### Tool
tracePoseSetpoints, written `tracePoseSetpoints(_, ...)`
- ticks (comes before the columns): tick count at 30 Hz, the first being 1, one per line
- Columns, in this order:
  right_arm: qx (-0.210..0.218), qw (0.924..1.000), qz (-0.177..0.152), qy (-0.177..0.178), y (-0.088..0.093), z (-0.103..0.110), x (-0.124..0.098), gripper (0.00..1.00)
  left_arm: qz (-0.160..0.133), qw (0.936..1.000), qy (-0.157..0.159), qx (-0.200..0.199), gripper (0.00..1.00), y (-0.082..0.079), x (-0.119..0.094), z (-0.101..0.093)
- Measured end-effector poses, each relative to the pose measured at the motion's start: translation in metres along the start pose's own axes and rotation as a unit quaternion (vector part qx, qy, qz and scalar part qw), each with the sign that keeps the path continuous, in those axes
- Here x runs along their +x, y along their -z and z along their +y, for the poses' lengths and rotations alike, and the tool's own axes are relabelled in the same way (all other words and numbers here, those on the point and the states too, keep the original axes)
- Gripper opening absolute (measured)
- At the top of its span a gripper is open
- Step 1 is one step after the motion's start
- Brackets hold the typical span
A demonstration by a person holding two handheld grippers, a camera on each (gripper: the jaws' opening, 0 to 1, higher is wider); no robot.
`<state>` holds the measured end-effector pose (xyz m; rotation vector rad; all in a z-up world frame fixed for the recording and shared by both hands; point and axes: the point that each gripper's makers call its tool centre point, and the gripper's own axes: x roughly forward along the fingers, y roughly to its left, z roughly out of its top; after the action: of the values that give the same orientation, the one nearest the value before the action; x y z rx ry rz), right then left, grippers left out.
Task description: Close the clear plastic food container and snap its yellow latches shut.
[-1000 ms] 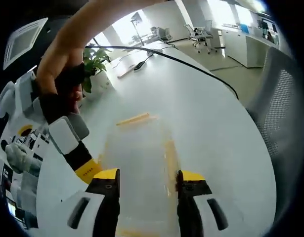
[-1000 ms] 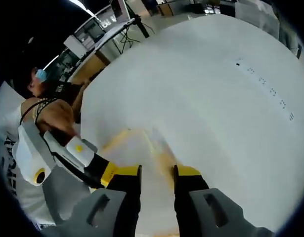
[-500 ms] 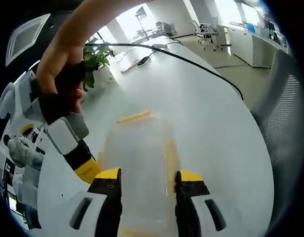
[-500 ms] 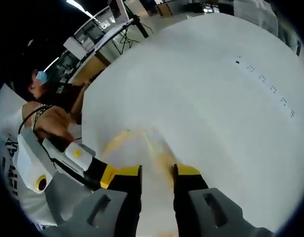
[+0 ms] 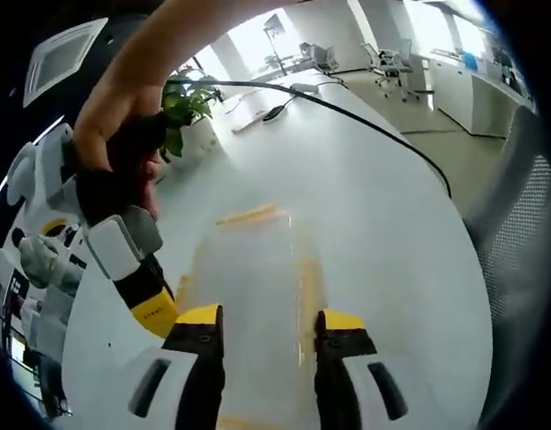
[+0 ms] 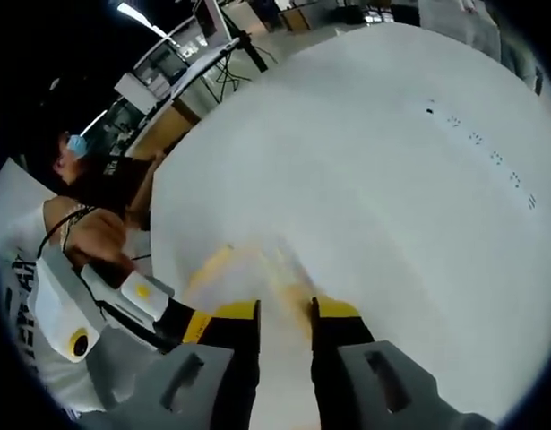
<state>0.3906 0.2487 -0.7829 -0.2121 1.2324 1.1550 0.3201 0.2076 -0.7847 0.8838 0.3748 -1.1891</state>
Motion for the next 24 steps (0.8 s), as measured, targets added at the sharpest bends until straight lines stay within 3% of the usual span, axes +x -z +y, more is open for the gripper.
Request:
tracePoseSetpoints(1, 0.002, 1.0, -0.003, 0.0, -0.001, -0.001, 0.0, 0.16, 0.006, 0.9996, -0.028, -0.008, 0.3, 0.002, -0.002, 0.007)
tracePoseSetpoints(2, 0.004, 1.0, -0.006, -0.001, -0.002, 0.0, 0.0, 0.15, 0.0, 0.9998, -0.011, -0.015, 0.3, 0.0, 0.001, 0.0)
tracePoseSetpoints(7, 0.002, 1.0, -0.008, -0.003, -0.003, 0.003, 0.001, 0.15, 0.001, 1.0, -0.009, 0.002, 0.3, 0.001, 0.001, -0.001)
tracePoseSetpoints(11, -0.003, 0.9997, 0.024, -0.004, -0.006, 0.002, 0.002, 0.16, 0.001, 0.9998, -0.011, 0.015, 0.31, 0.0, 0.001, -0.002)
tracePoseSetpoints(16, 0.02, 0.999, 0.036, -0.014, -0.011, -0.011, -0.004, 0.13, 0.004, 0.9993, -0.013, 0.035, 0.29, 0.0, 0.001, 0.0)
tracePoseSetpoints(19, -0.003, 0.9984, 0.046, -0.033, -0.006, -0.017, -0.011, 0.1, 0.001, 0.9996, -0.007, 0.028, 0.28, -0.001, -0.001, 0.001)
tracePoseSetpoints(20, -0.031, 0.9972, 0.052, -0.044, -0.004, -0.017, -0.014, 0.11, 0.0, 0.9996, -0.006, 0.029, 0.28, -0.001, -0.001, 0.002)
tracePoseSetpoints(24, -0.1, 0.9886, 0.068, -0.091, 0.005, 0.0, -0.02, 0.28, -0.002, 0.9995, -0.003, 0.033, 0.27, -0.001, -0.002, 0.002)
